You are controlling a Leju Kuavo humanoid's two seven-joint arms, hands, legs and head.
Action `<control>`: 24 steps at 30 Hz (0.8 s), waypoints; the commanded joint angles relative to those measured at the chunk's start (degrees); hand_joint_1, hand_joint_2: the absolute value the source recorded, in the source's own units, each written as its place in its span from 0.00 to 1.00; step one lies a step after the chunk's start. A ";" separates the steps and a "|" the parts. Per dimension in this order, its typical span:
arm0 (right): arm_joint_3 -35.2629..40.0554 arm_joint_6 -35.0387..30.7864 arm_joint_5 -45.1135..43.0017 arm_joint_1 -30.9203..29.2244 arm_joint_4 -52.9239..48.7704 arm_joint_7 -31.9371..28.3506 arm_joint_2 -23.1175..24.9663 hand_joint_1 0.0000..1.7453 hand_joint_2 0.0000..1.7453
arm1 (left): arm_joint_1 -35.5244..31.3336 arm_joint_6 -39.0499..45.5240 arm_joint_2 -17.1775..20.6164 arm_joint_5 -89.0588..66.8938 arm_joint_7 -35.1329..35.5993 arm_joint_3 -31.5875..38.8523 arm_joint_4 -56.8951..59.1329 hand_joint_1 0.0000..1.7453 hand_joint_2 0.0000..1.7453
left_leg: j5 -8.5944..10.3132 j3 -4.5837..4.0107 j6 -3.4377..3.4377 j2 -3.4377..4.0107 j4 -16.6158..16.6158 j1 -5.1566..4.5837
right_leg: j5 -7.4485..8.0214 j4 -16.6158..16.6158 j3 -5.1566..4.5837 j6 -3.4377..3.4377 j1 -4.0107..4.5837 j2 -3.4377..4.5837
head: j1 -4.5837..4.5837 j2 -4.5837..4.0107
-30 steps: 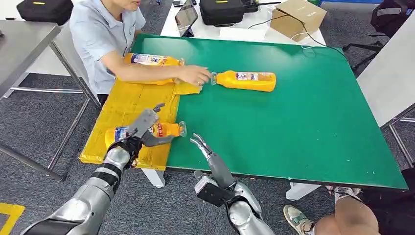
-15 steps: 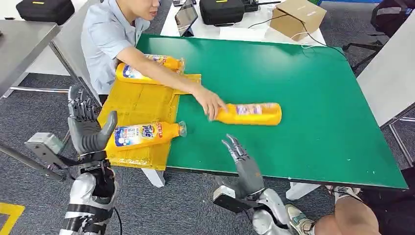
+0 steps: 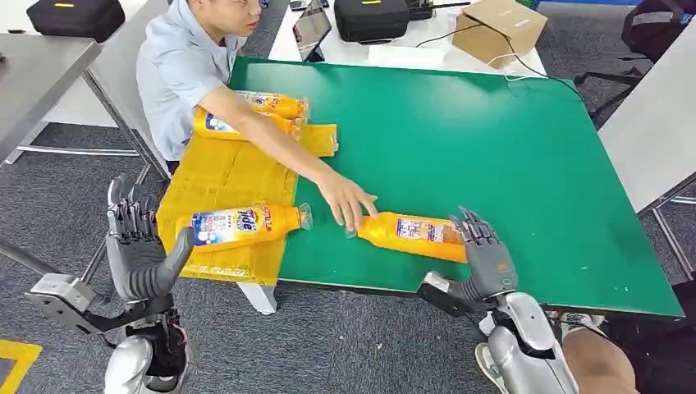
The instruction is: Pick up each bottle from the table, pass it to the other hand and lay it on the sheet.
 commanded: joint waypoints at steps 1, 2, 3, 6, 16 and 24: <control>-0.94 -0.12 1.66 -14.35 25.27 2.15 -1.24 0.00 1.00 | -2.40 -0.87 1.10 0.15 1.29 -3.49 2.98 0.00 1.00 | -0.03 0.18 -0.03 0.11 -0.03 0.02 | 0.00 -0.06 0.18 -0.06 0.02 0.07 | 0.00 0.00; -1.06 -0.81 1.57 -15.80 27.74 1.46 -1.01 0.00 1.00 | -2.88 -0.76 1.07 0.01 1.17 -3.69 3.80 0.00 1.00 | -0.02 0.14 -0.02 0.14 -0.03 0.02 | 0.02 -0.05 0.13 -0.05 0.02 0.10 | -0.02 0.00; -1.12 -0.69 1.55 -16.59 28.82 1.41 -0.90 0.00 1.00 | -3.04 -0.75 1.00 0.05 1.17 -3.82 3.98 0.00 1.00 | -0.06 0.25 -0.04 0.24 -0.02 0.04 | 0.02 -0.07 0.23 -0.08 0.04 0.16 | 0.00 0.00; -1.43 1.39 0.71 -19.17 33.13 1.37 -0.08 0.00 1.00 | -3.77 -1.41 1.06 1.08 1.70 -4.23 4.77 0.00 1.00 | -0.03 0.23 -0.05 0.13 -0.04 0.02 | 0.01 -0.07 0.23 -0.07 0.02 0.05 | 0.00 0.00; 0.39 6.26 1.67 -24.50 41.84 1.56 1.04 0.88 1.00 | -4.84 -1.92 1.16 2.35 2.32 -5.06 6.51 0.00 1.00 | -0.03 0.27 -0.06 0.11 -0.03 0.03 | -0.01 -0.05 0.26 -0.08 0.04 0.02 | 0.00 0.00; -0.97 8.70 -2.53 -23.23 42.67 -3.88 1.87 1.00 1.00 | -5.93 -2.31 1.34 3.71 2.22 -5.37 7.92 0.00 1.00 | -0.04 0.32 -0.06 0.10 -0.05 0.04 | -0.03 -0.07 0.33 -0.09 0.05 -0.03 | 0.00 0.00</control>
